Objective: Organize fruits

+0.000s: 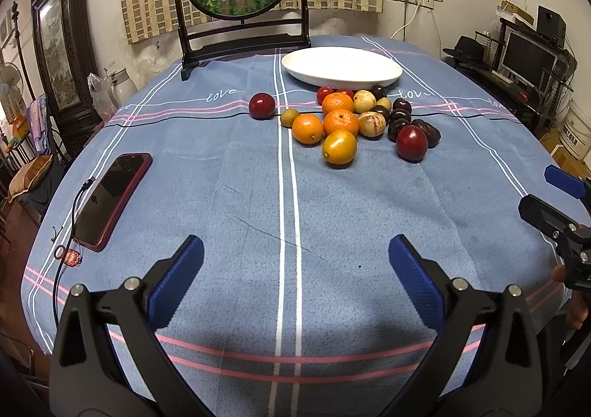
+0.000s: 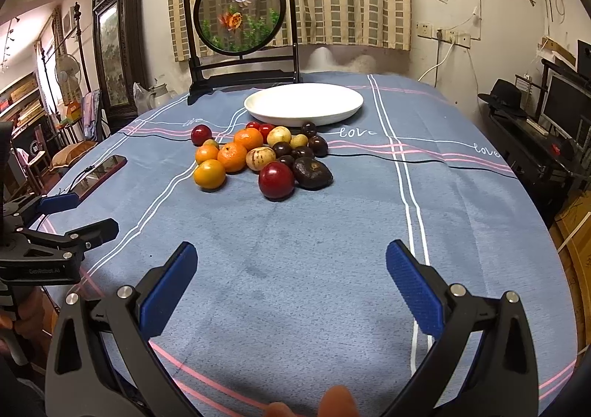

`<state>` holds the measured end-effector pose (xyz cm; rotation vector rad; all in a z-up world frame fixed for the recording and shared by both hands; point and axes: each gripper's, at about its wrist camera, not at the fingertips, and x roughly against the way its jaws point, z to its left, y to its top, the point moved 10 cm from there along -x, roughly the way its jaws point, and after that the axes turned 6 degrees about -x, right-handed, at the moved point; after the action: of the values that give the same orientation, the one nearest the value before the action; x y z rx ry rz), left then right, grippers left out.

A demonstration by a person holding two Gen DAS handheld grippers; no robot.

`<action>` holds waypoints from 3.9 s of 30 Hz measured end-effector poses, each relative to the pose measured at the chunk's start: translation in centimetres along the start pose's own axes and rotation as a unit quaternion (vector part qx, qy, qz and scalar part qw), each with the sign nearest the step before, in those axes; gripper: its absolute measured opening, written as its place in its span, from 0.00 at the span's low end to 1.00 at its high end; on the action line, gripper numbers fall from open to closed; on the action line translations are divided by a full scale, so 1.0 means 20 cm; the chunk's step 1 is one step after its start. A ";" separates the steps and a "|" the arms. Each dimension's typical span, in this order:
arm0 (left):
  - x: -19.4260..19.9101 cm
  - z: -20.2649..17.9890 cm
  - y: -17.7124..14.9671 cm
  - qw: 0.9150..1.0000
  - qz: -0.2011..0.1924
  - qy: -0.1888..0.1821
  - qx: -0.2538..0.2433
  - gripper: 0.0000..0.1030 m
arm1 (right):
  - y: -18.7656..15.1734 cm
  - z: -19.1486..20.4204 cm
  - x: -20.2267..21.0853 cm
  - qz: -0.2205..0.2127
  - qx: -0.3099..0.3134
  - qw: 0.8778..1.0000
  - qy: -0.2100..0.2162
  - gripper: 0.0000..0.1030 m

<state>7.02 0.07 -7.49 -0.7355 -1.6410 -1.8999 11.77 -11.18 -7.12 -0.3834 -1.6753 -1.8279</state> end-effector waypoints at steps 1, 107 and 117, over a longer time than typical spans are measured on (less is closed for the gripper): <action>0.00 0.00 0.00 1.000 0.000 0.000 0.000 0.98 | 0.00 0.00 0.00 0.000 0.000 1.000 0.000 0.99; -0.52 -0.12 0.37 0.989 0.003 -0.117 -0.090 0.89 | 0.19 0.05 -0.74 0.178 -0.048 0.977 0.107 0.41; -0.66 -0.22 0.38 0.984 0.048 -0.150 -0.085 0.49 | 0.20 0.03 -0.72 0.172 -0.055 0.977 0.112 0.41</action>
<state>21.46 -4.88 -11.82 -1.2009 -1.5931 -1.9505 25.13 -7.15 -12.40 -0.4636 -1.2701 -1.6400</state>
